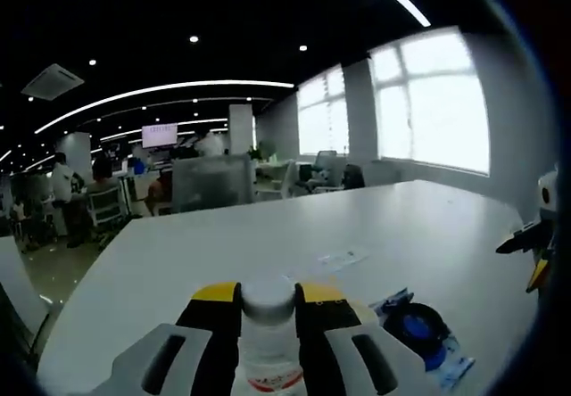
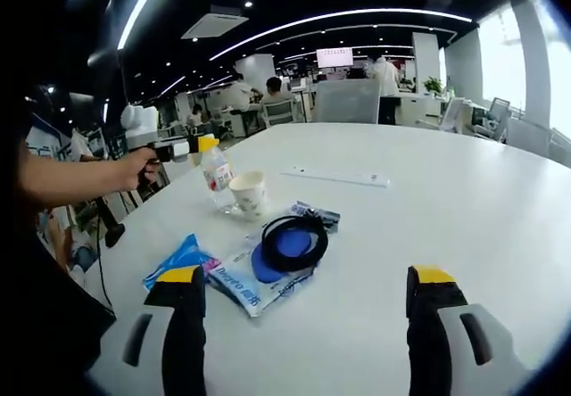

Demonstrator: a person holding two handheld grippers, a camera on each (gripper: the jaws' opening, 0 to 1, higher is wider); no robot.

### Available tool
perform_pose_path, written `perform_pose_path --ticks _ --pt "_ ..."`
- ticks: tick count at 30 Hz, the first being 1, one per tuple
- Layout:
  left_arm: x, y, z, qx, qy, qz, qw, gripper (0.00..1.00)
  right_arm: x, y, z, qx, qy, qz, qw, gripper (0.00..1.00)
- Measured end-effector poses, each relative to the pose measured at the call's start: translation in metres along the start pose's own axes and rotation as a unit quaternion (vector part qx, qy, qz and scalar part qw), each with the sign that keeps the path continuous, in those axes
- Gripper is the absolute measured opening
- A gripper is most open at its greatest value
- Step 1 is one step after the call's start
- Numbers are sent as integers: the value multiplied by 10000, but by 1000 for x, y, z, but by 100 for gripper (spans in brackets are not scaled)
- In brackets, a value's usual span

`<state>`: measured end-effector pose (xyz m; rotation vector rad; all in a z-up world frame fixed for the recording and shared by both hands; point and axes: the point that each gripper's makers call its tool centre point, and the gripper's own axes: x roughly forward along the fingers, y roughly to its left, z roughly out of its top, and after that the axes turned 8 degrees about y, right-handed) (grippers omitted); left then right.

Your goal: Arrange the tabletop items into an orderly group along one side of the table until the central work area is clear of visible clutter.

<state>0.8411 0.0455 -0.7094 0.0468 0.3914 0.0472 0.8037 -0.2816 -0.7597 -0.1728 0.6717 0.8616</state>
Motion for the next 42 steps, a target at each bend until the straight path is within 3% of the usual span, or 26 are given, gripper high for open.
perform_pose_path --ticks 2,10,23,30,32,42 --pt "3 4 -2 -134 67 61 9999 20 0 0 -1 10 6 -7 10000 89" --pt "15 3 -1 4 106 138 9998 19 -1 -3 -1 20 -3 -29 10000 89" --pt "17 -4 1 -377 79 -17 9993 20 -2 -8 -5 60 23 -78 9999 89" --pt "15 -7 -1 -253 137 -36 9996 20 0 -7 -7 95 36 -68 9999 89" --pt "15 -13 1 -64 89 -95 9999 21 0 -6 -8 96 44 -53 9999 89" --pt "15 -11 5 91 -82 -238 9996 23 1 -6 -10 132 41 -38 9999 89"
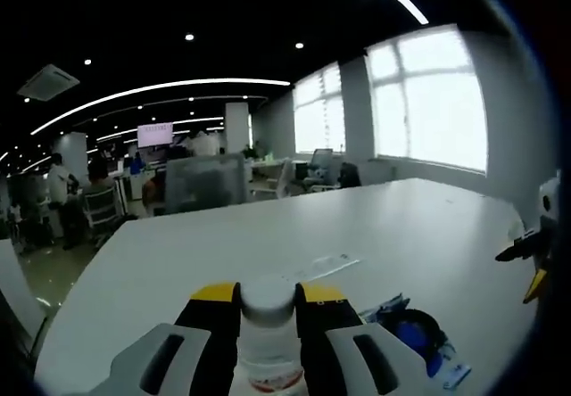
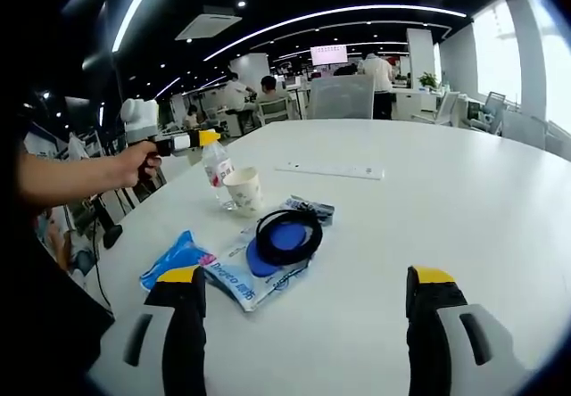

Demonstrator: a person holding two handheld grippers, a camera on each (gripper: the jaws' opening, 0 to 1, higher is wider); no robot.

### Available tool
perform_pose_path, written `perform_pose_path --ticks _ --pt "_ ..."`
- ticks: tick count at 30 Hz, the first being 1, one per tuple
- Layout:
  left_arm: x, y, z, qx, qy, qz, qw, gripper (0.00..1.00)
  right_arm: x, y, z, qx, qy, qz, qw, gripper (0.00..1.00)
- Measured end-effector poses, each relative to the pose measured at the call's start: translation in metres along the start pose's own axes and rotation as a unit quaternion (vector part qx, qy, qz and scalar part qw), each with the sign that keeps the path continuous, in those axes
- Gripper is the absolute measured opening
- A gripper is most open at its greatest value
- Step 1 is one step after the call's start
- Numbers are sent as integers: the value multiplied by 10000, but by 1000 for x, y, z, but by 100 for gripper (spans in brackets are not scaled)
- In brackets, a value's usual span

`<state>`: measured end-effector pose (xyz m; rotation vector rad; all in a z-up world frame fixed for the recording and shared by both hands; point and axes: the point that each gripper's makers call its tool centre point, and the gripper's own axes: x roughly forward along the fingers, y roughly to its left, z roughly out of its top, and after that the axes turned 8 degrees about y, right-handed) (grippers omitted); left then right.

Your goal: Arrange the tabletop items into an orderly group along one side of the table until the central work area is clear of visible clutter.

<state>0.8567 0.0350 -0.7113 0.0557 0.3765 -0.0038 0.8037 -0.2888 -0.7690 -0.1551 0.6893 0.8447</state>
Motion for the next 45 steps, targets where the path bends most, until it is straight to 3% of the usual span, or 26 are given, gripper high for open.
perform_pose_path --ticks 5,14,20,24,29,37,45 --pt "-2 0 1 48 -39 -18 10000 28 1 0 1 -10 -8 8 10000 89" --pt "-14 5 -9 -164 235 -39 9996 38 3 0 8 -70 -46 64 9999 89" --pt "-24 2 -11 2 338 -12 9994 43 1 0 14 -163 -80 94 9998 88" --pt "-43 -16 -7 -98 368 -164 9991 53 1 3 18 -250 -96 141 9995 87" --pt "-69 -31 -2 -12 351 -309 9989 58 5 10 23 -420 -81 252 9988 85" --pt "-98 -49 -12 77 532 -555 9970 74 15 13 32 -611 -90 350 9975 81" --pt "-124 -68 -12 63 514 -817 9953 87 33 4 43 -805 -43 368 9961 72"
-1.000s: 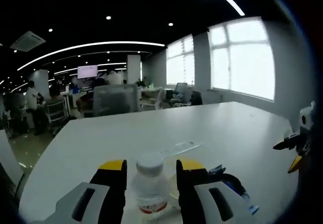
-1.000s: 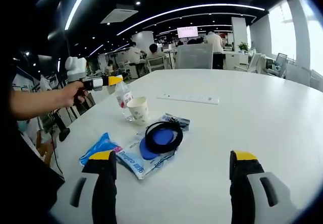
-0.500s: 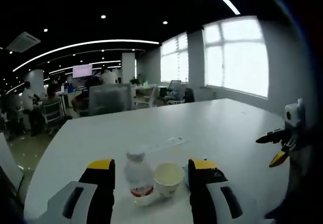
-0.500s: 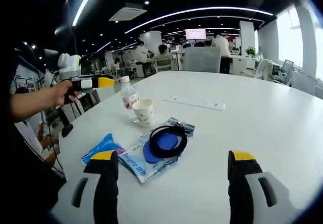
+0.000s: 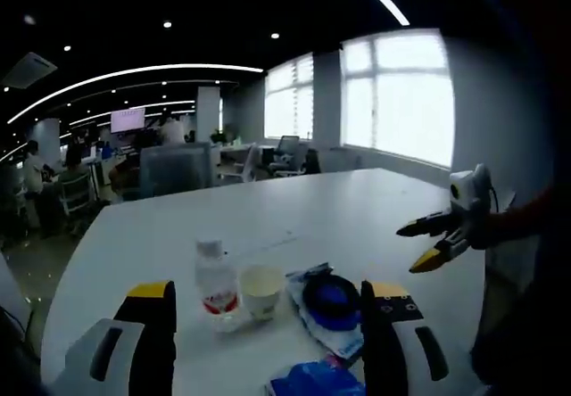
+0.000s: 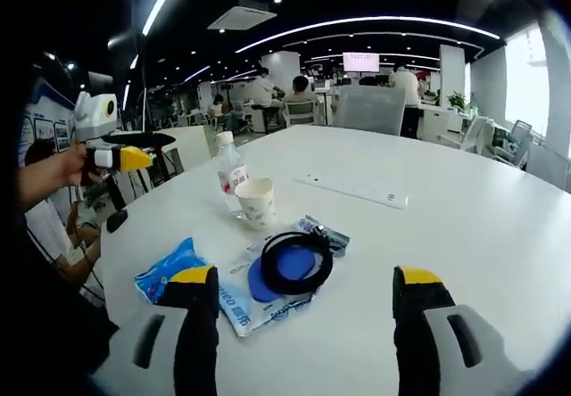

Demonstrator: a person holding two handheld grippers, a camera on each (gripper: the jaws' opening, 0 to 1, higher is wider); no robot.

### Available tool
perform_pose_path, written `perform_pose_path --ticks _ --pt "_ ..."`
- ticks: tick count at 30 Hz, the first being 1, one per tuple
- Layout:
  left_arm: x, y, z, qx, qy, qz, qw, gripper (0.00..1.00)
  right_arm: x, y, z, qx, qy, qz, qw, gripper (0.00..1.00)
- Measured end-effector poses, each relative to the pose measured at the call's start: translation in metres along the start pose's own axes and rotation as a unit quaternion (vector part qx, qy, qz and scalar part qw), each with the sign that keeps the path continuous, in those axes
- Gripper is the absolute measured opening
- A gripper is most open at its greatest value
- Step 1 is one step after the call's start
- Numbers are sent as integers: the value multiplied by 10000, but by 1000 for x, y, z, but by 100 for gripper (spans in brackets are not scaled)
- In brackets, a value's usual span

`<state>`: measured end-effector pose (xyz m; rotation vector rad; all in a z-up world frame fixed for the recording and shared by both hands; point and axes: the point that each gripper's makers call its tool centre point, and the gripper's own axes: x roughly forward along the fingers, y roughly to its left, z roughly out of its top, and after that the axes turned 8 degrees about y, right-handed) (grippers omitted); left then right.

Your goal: Arrange the tabletop items into an orderly group along one side of the table until the central work area is clear of visible clutter.

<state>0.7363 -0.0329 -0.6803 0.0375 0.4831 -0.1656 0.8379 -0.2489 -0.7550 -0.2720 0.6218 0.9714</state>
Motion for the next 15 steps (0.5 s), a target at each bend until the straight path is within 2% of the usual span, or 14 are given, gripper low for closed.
perform_pose_path --ticks 4,9,15 --pt "-8 -6 1 -29 -49 -70 10000 90 13 -4 5 -1 26 37 10000 63" --pt "-12 -12 -2 118 -20 -219 9997 98 33 -3 8 -102 142 40 9998 56" --pt "-13 -12 -6 57 -11 -335 9994 99 57 -6 1 -157 385 61 9991 49"
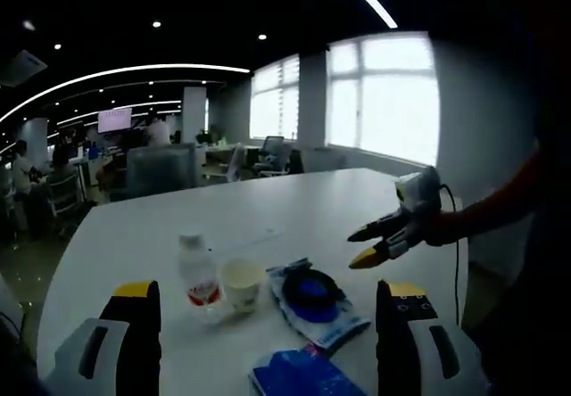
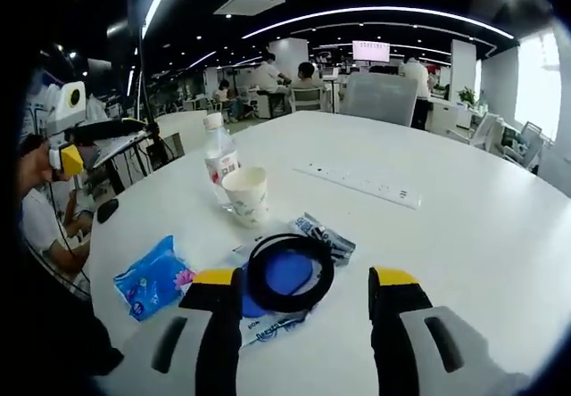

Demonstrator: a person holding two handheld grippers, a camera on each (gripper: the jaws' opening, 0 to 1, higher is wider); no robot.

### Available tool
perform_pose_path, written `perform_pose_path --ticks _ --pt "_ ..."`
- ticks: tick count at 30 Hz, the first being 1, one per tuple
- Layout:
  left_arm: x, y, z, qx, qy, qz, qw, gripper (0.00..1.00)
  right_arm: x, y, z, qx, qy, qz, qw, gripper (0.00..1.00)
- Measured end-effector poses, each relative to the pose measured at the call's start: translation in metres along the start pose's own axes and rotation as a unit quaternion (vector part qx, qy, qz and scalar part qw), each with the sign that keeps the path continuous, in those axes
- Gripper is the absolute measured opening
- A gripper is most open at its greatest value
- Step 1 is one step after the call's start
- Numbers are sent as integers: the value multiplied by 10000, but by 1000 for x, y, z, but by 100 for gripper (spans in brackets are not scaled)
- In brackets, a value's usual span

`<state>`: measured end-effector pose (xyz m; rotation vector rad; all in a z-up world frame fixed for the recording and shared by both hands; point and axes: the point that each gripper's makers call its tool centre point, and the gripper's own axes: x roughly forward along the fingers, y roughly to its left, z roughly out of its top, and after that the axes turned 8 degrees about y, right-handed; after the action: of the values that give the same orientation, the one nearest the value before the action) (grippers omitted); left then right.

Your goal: Arrange the tabletop items into an orderly group along one side of the table until the central work area is clear of visible clutter.

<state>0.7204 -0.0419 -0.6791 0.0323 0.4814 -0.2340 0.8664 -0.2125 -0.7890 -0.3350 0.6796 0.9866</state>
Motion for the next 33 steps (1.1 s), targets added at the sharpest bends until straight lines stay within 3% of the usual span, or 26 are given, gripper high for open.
perform_pose_path --ticks 6,12,20,33 --pt "-2 -4 4 -10 -60 -113 9999 100 19 -3 -7 53 310 35 9995 44" --pt "0 -9 9 27 -105 -209 9997 100 36 -9 -9 -16 393 -14 9992 39" --pt "8 -7 4 89 28 -300 9995 100 48 -12 -9 92 431 -101 9990 33" --pt "21 2 -1 156 112 -399 9990 100 80 -15 -15 -77 682 -80 9976 23"
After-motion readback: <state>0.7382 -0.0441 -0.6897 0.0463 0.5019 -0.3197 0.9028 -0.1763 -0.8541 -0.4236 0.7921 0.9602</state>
